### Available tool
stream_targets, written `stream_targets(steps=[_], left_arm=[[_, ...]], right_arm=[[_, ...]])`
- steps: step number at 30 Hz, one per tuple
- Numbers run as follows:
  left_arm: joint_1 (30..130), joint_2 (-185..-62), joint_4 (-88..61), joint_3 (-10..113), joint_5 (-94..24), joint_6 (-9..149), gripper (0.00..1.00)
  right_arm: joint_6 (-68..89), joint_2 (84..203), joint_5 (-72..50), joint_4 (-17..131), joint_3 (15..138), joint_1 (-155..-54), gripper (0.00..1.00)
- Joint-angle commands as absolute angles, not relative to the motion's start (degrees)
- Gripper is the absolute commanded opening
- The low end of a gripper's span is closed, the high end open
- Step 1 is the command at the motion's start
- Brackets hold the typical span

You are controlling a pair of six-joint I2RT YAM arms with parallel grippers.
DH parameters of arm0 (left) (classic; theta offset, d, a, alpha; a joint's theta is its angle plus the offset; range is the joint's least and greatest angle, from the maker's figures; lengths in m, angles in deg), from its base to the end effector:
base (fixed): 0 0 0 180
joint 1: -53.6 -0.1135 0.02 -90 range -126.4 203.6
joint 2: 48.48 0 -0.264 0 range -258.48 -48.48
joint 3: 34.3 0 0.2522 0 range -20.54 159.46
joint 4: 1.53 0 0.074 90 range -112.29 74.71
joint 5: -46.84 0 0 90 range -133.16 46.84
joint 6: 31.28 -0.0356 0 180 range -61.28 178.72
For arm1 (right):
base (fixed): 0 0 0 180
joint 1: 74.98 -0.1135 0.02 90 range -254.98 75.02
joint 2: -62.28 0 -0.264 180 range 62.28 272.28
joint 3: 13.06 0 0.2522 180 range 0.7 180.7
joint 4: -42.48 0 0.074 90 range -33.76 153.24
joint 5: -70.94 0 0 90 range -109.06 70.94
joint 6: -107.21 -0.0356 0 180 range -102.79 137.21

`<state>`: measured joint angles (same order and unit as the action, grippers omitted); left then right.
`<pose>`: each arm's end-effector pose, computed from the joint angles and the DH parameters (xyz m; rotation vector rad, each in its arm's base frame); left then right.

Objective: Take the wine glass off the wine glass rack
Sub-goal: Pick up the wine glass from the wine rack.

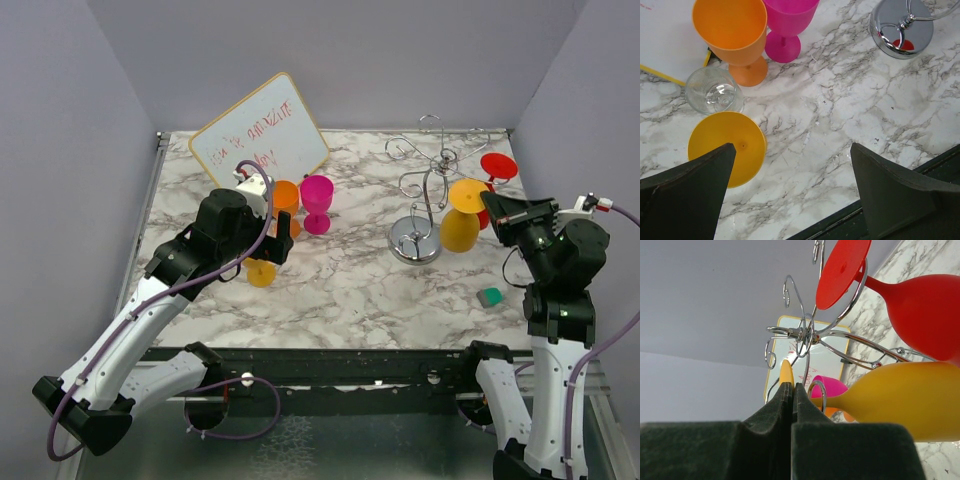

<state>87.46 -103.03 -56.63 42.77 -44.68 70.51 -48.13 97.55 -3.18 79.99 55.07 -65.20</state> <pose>0.1601 -0.1063 0.3661 0.4001 2.1340 -0.4347 0.1240 -0.0115 0.3940 0.8762 1.5036 0.9547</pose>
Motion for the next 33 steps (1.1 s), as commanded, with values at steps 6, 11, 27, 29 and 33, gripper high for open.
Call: stream_targets(steps=[6, 11, 27, 29, 33], left_arm=[[87.35, -102.77, -55.82, 42.61, -43.56, 71.03, 0.99], [87.35, -103.17, -55.65, 42.67, -43.37, 71.03, 0.99], [87.35, -103.41, -55.57, 42.63, -43.25, 71.2, 0.99], [87.35, -103.39, -55.57, 42.71, -43.21, 71.29, 0.99], [87.35, -103.37, -55.54, 42.66, -43.2, 71.38, 0.99]], right_arm=[[-44.76, 96.83, 2.14, 81.42, 56.49, -66.29, 0.01], [-43.37, 96.34, 3.64, 81.01, 56.6, -66.37, 0.01], [-45.62, 93.24, -0.32, 87.24, 55.03, -67.06, 0.01], [-46.0, 93.25, 1.16, 85.55, 54.72, -67.13, 0.01], [-46.51, 93.76, 3.14, 81.72, 54.06, -67.14, 0.01]])
